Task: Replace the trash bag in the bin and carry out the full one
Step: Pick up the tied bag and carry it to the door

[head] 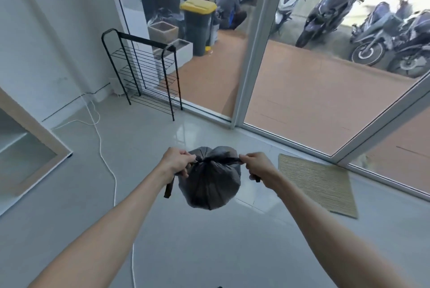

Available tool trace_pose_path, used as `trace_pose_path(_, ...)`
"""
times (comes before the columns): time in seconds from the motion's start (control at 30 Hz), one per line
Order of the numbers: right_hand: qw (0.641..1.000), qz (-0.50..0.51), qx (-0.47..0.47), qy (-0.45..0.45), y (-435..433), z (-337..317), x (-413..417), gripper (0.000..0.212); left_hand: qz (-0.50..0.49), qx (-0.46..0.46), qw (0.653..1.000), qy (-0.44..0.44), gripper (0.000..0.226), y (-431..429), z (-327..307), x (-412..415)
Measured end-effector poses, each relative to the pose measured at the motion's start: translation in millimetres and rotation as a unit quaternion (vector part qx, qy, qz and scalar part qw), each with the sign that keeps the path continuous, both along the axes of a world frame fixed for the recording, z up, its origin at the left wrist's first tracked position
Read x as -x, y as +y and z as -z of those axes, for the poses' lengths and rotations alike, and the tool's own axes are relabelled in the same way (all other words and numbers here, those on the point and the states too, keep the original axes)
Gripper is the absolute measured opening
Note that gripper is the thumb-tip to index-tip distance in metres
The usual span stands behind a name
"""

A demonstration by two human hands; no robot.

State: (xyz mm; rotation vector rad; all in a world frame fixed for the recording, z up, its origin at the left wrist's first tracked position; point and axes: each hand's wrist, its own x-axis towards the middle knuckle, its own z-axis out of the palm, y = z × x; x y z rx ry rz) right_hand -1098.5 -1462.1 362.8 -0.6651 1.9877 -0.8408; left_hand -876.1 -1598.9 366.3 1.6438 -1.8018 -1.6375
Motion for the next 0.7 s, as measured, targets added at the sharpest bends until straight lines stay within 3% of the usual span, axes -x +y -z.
trace_pose_path(0.17, 1.0, 0.026, -0.002, -0.002, -50.7, 11.1, 79.6, 0.032, 0.001, -0.019, 1.0, 0.019, 0.016, -57.7, 11.2, 86.9)
trace_pose_path(0.37, 0.998, 0.064, -0.012, -0.013, -125.4, 36.7, 162.4, 0.038, 0.015, -0.024, 0.999, 0.016, 0.018, -141.7, 36.0, 171.8)
trace_pose_path(0.7, 0.987, 0.14, -0.027, -0.074, -243.8, 123.4, 274.7, 0.036, -0.003, -0.075, 0.997, -0.012, 0.013, -274.6, 111.6, 298.6)
